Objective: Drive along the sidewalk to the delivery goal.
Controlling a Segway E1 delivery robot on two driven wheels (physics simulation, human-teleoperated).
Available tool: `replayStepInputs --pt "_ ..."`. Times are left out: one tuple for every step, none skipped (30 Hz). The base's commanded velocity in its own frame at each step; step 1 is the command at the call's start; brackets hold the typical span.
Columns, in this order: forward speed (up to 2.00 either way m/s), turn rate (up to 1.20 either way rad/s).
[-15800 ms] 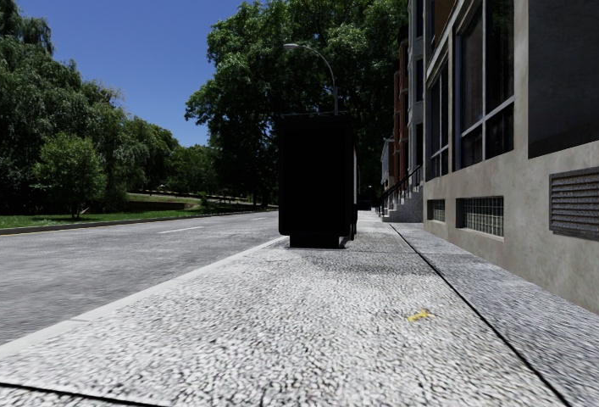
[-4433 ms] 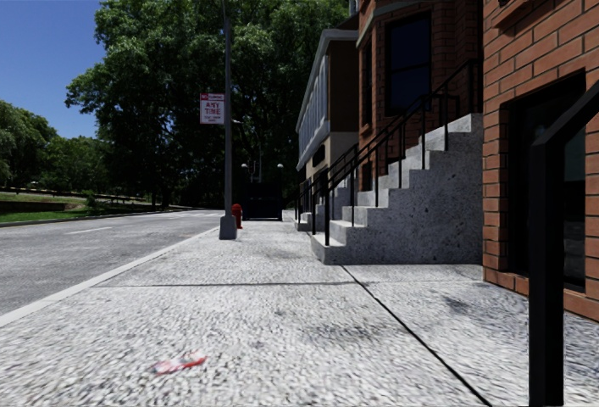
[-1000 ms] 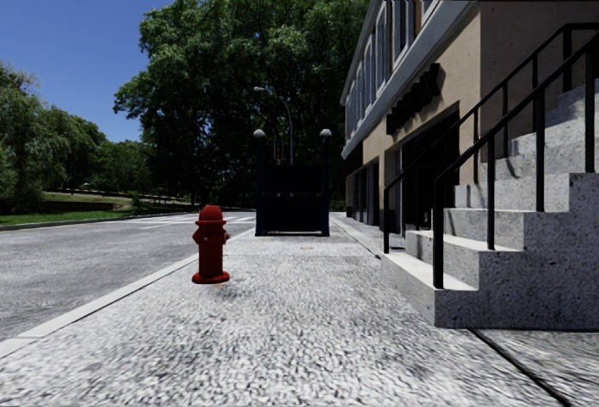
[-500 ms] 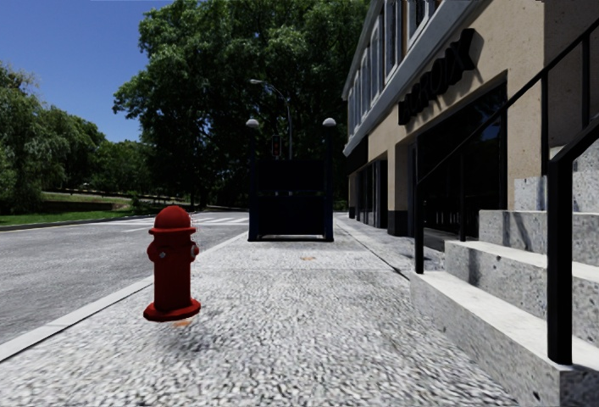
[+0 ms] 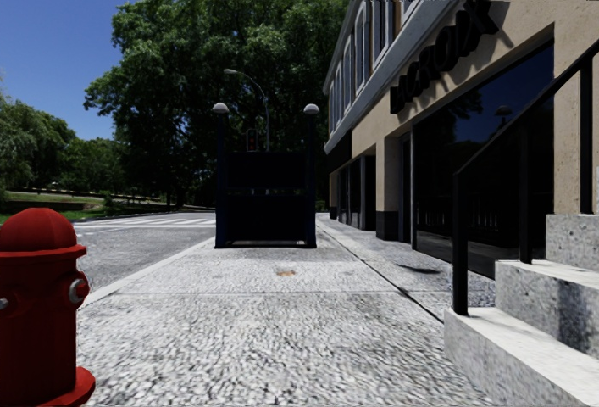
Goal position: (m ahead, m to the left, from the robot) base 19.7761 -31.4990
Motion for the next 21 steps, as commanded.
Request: replayStepInputs --pt "2.0 0.0" --pt "2.0 0.0" --pt "2.0 0.0" --pt "2.0 0.0" --pt "2.0 0.0" --pt "2.0 0.0" --pt "2.0 0.0" --pt "2.0 0.0" --pt "2.0 0.0" --pt "2.0 0.0" --pt "2.0 0.0" --pt "2.0 0.0" --pt "2.0 0.0" --pt "2.0 0.0" --pt "2.0 0.0" --pt "2.0 -0.12" --pt "2.0 -0.12" --pt "2.0 -0.49" --pt "2.0 -0.56" --pt "2.0 -0.57" --pt "2.0 -0.58"
